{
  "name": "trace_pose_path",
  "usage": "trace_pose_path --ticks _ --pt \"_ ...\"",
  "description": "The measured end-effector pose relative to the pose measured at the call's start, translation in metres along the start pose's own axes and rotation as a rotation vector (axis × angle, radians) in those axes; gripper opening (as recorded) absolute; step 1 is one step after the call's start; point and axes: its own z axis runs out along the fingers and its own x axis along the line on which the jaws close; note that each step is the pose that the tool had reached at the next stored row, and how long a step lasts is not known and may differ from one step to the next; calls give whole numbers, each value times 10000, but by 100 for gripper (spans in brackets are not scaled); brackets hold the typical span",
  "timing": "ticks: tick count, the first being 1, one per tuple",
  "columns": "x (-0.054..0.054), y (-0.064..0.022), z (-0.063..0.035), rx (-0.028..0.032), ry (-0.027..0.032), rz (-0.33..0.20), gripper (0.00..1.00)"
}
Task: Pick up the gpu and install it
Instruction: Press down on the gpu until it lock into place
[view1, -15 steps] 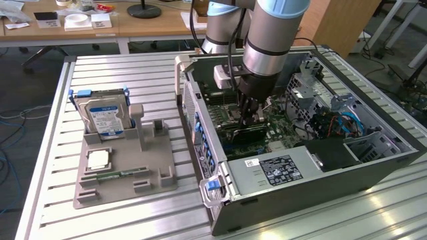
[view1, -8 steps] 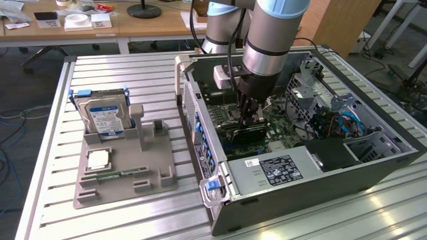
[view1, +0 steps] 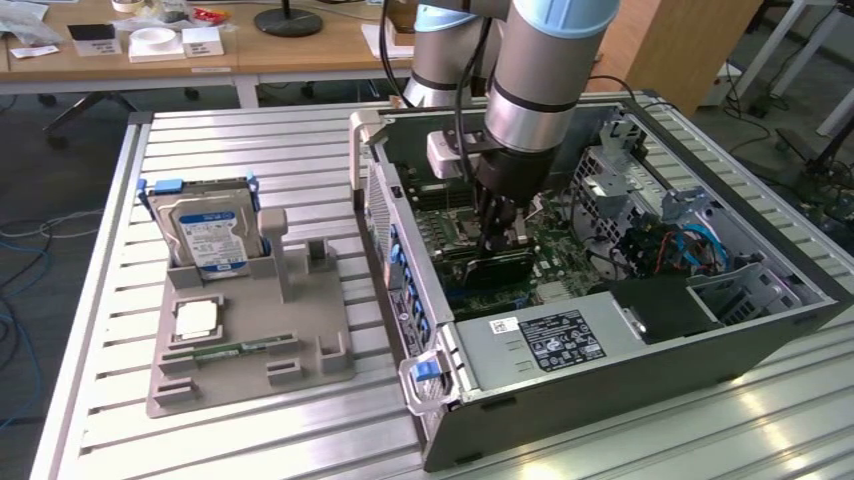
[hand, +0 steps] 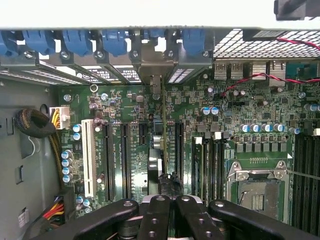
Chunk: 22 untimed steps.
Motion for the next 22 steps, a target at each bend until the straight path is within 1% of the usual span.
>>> trace_pose_path --ticks 11,13,22 --pt "0 4 4 0 0 0 11" --pt "-1 4 -2 3 -7 1 11" --pt "-4 2 -146 1 0 0 11"
